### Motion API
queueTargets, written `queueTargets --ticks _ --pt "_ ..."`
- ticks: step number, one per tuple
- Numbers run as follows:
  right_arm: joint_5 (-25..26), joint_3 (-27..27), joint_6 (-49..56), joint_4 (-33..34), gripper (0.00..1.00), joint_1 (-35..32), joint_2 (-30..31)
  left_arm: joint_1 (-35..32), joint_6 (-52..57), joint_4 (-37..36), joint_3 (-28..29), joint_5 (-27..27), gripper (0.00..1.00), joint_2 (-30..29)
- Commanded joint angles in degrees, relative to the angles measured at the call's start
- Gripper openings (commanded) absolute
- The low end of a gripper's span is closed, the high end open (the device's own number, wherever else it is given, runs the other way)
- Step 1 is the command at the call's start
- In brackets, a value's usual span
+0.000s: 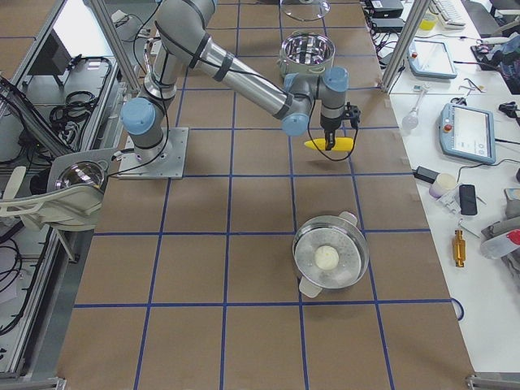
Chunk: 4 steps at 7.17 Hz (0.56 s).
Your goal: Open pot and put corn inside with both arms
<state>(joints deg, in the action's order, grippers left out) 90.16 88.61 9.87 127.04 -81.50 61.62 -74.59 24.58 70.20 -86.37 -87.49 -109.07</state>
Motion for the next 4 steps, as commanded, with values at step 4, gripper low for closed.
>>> queueTargets --ticks 4 --pt "-1.57 -23.60 -23.42 -10.23 0.00 -26.38 -5.95 9.72 4.26 -20.99 -19.45 2.41 0.05 -1.14"
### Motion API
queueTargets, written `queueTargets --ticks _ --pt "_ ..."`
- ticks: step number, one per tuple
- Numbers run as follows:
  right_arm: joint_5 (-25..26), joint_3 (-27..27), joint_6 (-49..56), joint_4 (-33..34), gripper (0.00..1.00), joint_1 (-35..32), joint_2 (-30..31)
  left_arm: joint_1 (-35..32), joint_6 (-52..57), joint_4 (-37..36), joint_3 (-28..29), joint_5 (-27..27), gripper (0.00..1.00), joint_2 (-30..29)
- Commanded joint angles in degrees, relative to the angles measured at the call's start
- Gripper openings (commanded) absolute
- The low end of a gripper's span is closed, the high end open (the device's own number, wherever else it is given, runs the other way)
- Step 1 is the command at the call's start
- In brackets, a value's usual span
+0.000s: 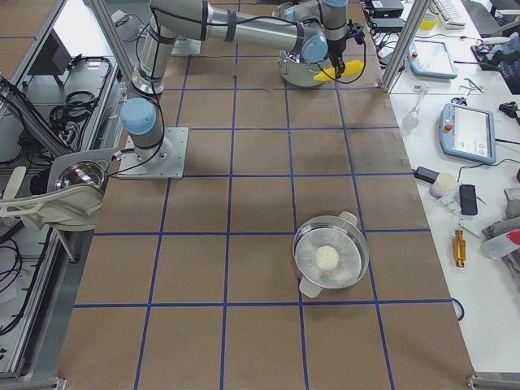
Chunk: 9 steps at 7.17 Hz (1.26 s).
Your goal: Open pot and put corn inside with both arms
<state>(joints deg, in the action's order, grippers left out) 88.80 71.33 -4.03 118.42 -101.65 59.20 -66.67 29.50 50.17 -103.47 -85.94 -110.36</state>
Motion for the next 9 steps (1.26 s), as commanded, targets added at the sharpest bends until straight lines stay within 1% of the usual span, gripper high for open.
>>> queueTargets --ticks 1,2,3,4,5,6,7,8,9 --pt "-0.20 -9.25 -14.64 -1.53 0.00 -9.94 -6.69 1.81 -2.76 -0.86 -2.61 0.86 0.05 -0.38" --pt "-3.25 -9.54 -17.73 -1.53 0.00 -11.37 -7.34 1.81 -2.87 -0.86 -2.61 0.51 0.05 -0.38" --pt "-8.76 -9.46 -15.94 -1.79 0.00 -11.81 -9.60 1.81 -2.87 -0.69 -2.70 0.16 0.05 -0.30" --pt "-9.77 -9.20 -15.31 -1.79 0.00 -12.52 -10.93 1.81 -2.43 -0.69 -2.70 0.59 0.05 -0.29" --pt "-9.78 -8.24 -14.26 -1.88 0.26 -12.52 -10.95 2.07 -1.90 -0.69 -2.70 0.08 0.13 -0.38" --pt "-9.78 -6.92 -13.64 -2.93 0.43 -12.70 -10.68 2.07 -2.07 -0.69 -2.70 0.16 0.58 -0.56" --pt "-9.69 -6.56 -12.85 -4.76 0.91 -12.70 -10.16 2.07 -2.34 -0.60 -2.78 0.33 0.73 -0.38" --pt "-9.61 -6.56 -12.50 -8.61 1.00 -12.70 -8.59 2.07 -2.60 0.71 -2.61 0.34 0.88 0.23" --pt "-7.95 -6.38 -11.80 -12.22 1.00 -12.61 -6.31 2.07 -2.52 2.11 -1.74 0.25 0.93 1.54"
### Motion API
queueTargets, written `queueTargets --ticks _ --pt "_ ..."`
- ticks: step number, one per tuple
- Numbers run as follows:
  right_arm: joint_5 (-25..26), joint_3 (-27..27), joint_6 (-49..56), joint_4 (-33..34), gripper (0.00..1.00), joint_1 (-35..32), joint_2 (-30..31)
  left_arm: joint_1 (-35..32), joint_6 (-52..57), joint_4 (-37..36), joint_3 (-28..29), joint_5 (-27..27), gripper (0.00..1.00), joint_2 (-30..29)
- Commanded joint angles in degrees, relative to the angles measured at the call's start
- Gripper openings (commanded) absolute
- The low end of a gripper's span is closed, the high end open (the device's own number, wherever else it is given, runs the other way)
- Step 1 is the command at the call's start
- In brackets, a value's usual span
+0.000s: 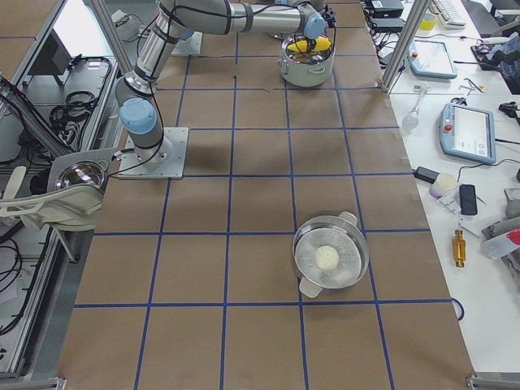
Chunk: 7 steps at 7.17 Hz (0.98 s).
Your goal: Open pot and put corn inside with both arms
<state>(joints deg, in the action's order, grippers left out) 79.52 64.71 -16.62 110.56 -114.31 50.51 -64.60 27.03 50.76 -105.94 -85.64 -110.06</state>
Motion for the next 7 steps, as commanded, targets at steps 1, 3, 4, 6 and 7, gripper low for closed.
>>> queueTargets --ticks 1,3,4,6,7 --pt "3.42 0.32 1.76 -6.12 1.00 0.14 3.79 -0.09 -0.05 3.97 2.56 0.21 1.00 2.99" --pt "11.98 0.85 4.04 -14.27 1.00 4.25 11.75 -0.35 0.39 17.45 7.90 0.48 1.00 9.03" --pt "17.02 1.90 4.14 -18.14 1.00 6.88 16.42 -1.13 0.21 25.88 13.42 0.04 1.00 12.46" --pt "17.59 5.84 6.49 -19.41 1.00 15.21 25.38 -5.94 -0.31 40.25 22.24 -0.48 1.00 16.17" --pt "16.99 8.99 10.69 -20.02 1.00 20.56 29.34 -12.33 -3.19 40.12 23.31 -5.10 1.00 18.19"
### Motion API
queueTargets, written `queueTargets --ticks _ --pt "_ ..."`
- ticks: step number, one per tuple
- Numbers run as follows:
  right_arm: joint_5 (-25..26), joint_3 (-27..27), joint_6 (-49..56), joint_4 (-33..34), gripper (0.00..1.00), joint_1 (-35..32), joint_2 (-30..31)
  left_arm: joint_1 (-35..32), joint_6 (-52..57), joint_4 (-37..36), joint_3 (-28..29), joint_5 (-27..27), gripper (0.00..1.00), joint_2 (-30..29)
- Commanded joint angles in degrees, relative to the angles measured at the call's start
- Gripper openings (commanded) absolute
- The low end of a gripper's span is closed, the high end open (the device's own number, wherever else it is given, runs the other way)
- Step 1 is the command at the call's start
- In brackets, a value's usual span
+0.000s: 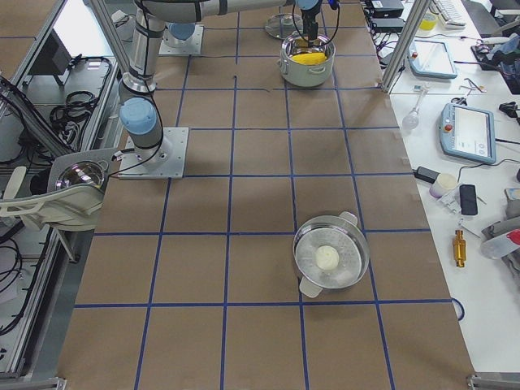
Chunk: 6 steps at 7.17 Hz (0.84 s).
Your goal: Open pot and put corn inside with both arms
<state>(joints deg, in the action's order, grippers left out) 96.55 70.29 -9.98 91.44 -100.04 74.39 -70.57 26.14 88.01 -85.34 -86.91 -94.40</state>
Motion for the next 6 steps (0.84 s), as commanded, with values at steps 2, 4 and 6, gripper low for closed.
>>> queueTargets --ticks 2,4,6 --pt "-0.83 8.09 10.12 -1.44 1.00 10.38 9.18 -13.16 -4.16 4.70 6.31 -4.24 1.00 3.87" --pt "-3.80 9.50 10.42 -1.79 1.00 9.52 10.67 -14.50 -9.25 5.33 5.88 0.49 1.00 2.64" --pt "-4.09 10.13 10.42 -1.08 1.00 9.60 10.95 -14.85 -14.19 5.50 5.01 0.95 1.00 2.64"
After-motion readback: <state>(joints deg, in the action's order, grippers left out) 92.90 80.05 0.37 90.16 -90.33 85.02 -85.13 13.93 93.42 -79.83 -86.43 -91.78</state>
